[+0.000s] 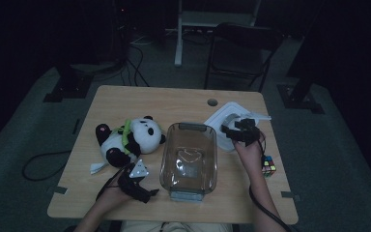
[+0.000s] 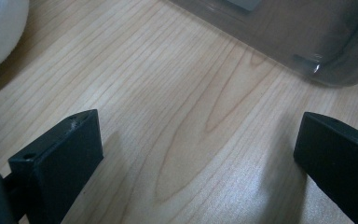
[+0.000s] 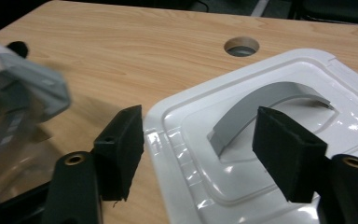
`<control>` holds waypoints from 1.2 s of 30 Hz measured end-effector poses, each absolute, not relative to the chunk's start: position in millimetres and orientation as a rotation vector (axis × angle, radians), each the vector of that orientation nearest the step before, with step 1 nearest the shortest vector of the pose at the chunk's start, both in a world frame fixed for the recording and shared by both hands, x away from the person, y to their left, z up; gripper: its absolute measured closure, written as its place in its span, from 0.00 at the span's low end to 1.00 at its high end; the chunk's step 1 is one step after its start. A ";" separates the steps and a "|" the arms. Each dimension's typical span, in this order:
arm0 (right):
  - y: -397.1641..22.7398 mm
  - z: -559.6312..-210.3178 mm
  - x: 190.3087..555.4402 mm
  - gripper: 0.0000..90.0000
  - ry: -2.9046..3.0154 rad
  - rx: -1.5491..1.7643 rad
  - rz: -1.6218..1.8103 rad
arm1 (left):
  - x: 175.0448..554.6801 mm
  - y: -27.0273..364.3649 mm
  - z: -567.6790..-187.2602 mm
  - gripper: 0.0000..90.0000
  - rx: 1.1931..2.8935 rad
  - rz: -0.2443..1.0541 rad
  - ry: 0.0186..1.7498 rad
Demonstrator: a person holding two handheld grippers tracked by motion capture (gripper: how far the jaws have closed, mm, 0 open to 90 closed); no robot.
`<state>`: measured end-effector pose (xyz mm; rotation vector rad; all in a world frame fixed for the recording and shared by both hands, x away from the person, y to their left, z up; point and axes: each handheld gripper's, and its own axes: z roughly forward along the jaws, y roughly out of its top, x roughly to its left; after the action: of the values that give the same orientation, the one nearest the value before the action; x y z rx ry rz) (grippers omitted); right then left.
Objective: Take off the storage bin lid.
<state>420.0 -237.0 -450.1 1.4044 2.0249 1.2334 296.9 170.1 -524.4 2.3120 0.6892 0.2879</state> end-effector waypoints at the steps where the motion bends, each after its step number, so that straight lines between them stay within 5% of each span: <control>1: -236.9 -449.1 417.7 0.31 2.026 1.398 1.231 | 296.9 170.1 -524.3 0.02 2.313 0.288 0.688; 7: -238.6 -446.3 403.9 0.14 2.082 1.331 1.274 | 296.9 170.1 -524.3 0.02 2.313 0.288 0.688; 36: -246.8 -458.9 335.6 0.16 2.188 1.035 1.449 | 296.5 169.5 -524.5 0.02 2.309 0.291 0.696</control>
<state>335.6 -246.8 -458.9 1.0348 2.1882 1.4491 296.5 169.5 -524.5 2.3092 0.6960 0.2914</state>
